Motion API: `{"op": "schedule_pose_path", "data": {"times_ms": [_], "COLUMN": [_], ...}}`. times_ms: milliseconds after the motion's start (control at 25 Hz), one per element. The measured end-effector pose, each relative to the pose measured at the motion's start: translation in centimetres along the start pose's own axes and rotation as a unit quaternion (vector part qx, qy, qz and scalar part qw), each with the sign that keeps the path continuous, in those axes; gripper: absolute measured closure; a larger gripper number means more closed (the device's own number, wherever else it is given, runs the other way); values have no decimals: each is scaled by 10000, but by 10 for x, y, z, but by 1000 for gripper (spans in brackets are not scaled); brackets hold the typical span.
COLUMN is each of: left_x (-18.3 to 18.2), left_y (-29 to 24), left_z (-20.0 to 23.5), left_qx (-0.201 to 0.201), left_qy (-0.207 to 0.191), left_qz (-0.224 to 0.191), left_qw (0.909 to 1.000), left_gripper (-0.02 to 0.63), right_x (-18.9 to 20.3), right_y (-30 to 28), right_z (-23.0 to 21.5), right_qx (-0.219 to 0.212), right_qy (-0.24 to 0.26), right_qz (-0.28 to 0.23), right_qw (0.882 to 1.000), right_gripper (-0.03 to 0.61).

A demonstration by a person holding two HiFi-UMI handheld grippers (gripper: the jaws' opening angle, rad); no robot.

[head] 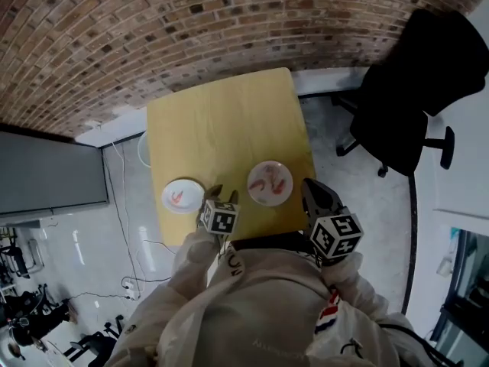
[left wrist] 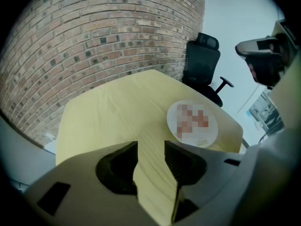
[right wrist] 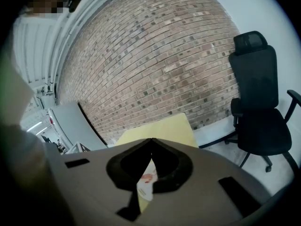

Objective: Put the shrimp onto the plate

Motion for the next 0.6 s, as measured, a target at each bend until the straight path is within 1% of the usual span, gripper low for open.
{"op": "schedule_pose_path", "data": {"times_ms": [240,400,600], "left_x": [33,46,62], "left_y": [18,30,38], "left_z": [52,87,117], "left_qx": [-324,-545,-630], "left_qy": [372,686,900], "left_qz": [52,-56,-77], "left_qw": [9988,9961,9939], "left_gripper": [448,448,448], "right_x": [1,-1,1], "right_y": [-23,-40,-63], "right_z": [37,57,87], "right_qx": [-247,-383,-552], "right_qy": [133,240,348], "right_qz": [102,183,306], "right_qw": [9996,9988,9974], "right_gripper": [554,554,554]}}
Point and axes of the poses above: the fingertips, and each gripper's own axes: y backward along the fingers, z to its left, x out of its underside, the point moved 4 cm from there along y, backward along the fingers, and after that the axes turned 1 degree about z, right-handed, at the moved point
